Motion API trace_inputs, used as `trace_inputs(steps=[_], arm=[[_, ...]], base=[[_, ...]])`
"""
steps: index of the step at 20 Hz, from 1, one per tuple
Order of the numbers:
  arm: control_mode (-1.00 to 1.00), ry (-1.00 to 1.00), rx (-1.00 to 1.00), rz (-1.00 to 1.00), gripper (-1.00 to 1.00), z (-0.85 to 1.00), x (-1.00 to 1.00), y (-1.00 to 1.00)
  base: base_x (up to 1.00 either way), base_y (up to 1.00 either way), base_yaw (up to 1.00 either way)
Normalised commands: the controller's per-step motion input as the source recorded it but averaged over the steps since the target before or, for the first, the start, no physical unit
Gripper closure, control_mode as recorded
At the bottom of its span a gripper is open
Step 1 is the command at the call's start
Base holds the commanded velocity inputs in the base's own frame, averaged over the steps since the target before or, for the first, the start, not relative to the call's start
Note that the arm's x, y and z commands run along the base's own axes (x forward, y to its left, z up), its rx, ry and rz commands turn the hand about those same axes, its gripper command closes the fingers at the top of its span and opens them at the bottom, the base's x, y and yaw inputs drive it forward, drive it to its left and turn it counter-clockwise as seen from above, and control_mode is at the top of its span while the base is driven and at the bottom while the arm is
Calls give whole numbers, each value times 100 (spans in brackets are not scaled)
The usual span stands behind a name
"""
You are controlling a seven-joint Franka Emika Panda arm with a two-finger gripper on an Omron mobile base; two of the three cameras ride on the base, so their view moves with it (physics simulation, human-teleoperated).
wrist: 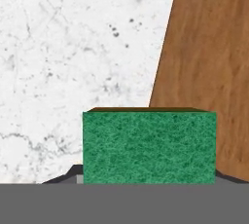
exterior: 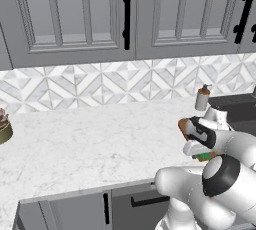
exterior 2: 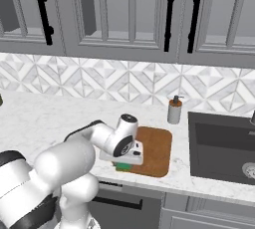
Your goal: Pick up the sponge from the counter and clean the cutting board by briefly scrubbing or pressing down on the cutting board. Once finished, release the sponge.
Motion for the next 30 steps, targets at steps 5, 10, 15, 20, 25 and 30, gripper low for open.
trace_inputs(steps=[5, 10, 15, 20, 25, 30], arm=[[-100, 0, 0, -1, 100, 0, 20, 8], [-100, 1, 0, 0, 100, 0, 47, 17], [-100, 0, 1, -1, 100, 14, 21, 46], [-100, 0, 0, -1, 100, 0, 4, 37], [-100, 0, 0, 0, 100, -3, 12, 7], [-100, 0, 0, 0, 100, -3, 26, 0]], base=[[0, 0, 0], [0, 0, 0], [0, 0, 0], [0, 0, 0], [0, 0, 0], [0, 0, 0]])
